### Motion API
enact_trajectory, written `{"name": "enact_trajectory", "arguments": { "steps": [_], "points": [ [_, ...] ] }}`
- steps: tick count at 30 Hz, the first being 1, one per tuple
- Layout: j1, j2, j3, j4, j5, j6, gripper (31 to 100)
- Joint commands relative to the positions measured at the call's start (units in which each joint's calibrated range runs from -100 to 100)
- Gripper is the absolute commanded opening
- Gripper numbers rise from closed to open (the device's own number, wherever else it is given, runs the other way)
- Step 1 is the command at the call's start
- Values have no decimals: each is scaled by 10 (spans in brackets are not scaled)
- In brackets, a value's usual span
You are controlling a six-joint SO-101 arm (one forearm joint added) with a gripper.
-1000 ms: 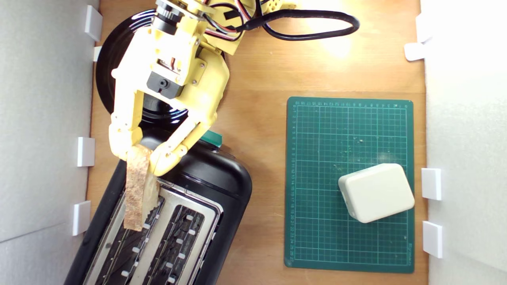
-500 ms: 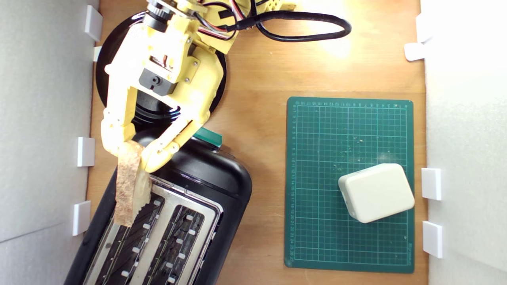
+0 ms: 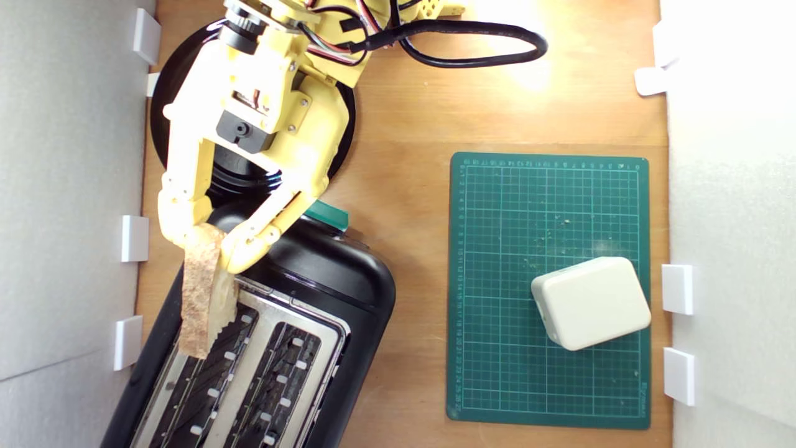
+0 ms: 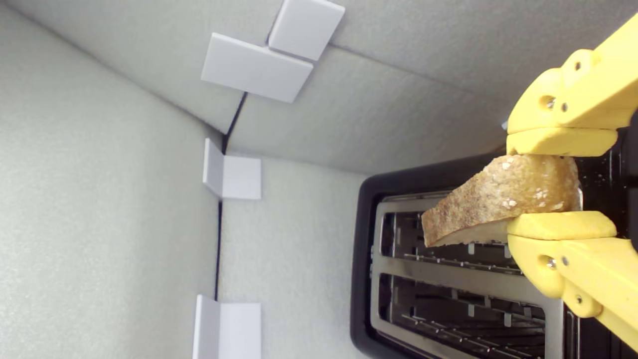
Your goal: Pick bread and place in toaster
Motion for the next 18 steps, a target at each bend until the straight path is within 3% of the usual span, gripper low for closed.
{"name": "enact_trajectory", "arguments": {
  "steps": [1,18],
  "points": [
    [10,31,-24,-1,0,3,547],
    [10,116,-28,2,-5,2,547]
  ]
}}
